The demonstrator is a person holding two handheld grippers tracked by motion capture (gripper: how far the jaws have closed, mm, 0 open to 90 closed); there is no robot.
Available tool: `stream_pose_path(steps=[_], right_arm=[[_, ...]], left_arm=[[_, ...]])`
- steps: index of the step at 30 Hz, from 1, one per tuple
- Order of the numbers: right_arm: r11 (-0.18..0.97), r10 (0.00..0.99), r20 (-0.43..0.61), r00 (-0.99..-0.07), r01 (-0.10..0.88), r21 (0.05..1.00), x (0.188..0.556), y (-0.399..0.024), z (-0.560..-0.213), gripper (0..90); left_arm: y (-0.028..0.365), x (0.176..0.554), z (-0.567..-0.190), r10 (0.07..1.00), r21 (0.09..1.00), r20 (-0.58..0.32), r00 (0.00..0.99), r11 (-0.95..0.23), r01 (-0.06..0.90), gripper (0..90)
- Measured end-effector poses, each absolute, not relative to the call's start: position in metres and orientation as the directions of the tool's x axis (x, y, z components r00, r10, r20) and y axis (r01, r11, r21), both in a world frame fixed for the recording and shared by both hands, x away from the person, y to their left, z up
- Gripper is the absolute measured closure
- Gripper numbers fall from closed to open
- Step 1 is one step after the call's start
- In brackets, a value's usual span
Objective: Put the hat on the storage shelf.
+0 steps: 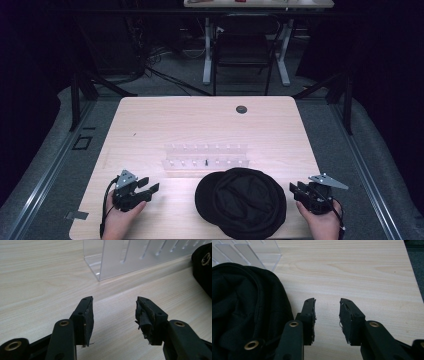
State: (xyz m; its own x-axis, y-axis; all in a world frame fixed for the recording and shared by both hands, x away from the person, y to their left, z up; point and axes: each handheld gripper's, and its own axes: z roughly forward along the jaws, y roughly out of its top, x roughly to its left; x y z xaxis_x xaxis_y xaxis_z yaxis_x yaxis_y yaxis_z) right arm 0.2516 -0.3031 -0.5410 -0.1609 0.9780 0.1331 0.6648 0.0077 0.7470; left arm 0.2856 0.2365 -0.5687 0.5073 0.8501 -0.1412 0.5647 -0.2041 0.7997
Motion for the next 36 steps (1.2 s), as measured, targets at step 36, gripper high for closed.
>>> stream_pose_path(steps=[36], right_arm=[[0.035, 0.981, 0.121, -0.148, 0.762, 0.646, 0.247, -0.287, -0.508, 66.4]], left_arm=[[0.233, 0.283, -0.565, 0.848, 0.803, -0.130, 0.513, -0.213, 0.556, 47.8]])
